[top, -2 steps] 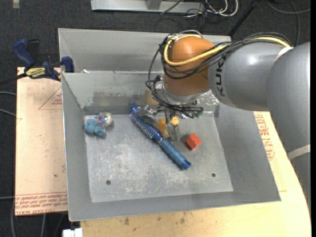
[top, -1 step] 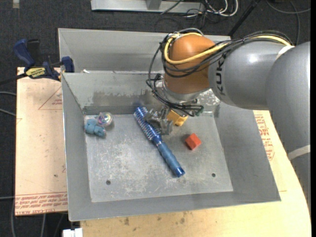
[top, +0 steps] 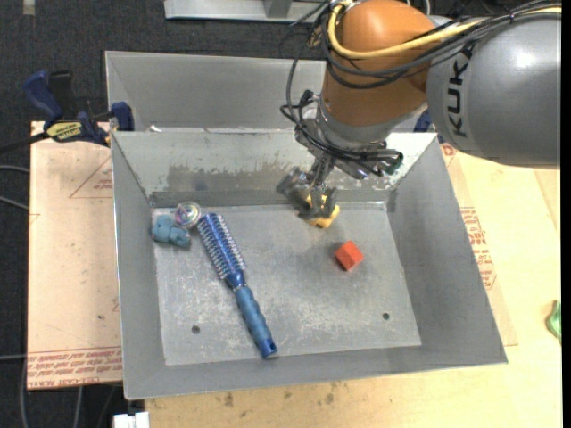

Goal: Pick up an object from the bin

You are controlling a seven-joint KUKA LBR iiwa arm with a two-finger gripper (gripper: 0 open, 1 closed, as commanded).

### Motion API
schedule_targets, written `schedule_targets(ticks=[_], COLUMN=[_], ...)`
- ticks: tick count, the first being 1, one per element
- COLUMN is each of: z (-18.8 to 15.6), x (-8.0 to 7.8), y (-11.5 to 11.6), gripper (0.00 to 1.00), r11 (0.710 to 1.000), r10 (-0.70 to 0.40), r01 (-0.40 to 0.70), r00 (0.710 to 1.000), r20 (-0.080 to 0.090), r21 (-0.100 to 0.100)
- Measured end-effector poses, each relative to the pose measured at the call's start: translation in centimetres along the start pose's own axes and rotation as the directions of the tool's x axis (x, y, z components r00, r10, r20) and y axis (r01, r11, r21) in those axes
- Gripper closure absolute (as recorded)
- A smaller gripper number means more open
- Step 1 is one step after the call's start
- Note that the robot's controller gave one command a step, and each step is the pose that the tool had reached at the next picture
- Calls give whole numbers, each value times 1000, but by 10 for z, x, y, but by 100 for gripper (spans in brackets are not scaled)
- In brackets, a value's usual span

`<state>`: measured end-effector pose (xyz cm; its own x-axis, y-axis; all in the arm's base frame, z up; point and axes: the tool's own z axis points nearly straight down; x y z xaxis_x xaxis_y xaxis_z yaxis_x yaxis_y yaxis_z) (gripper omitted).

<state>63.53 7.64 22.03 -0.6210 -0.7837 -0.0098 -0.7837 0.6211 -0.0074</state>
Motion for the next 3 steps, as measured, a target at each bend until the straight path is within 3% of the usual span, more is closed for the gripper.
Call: schedule_targets(ticks=[1, 2, 3], z=[5, 80, 103], x=[1, -19, -63], y=[1, 80, 115], gripper=[0, 0, 0], r11=[1000, 1000, 998], r10=[1, 12, -56], r01=[-1, -12, 56], r00=[1000, 1000, 998], r20=[-5, -12, -5], r21=[-7, -17, -10])
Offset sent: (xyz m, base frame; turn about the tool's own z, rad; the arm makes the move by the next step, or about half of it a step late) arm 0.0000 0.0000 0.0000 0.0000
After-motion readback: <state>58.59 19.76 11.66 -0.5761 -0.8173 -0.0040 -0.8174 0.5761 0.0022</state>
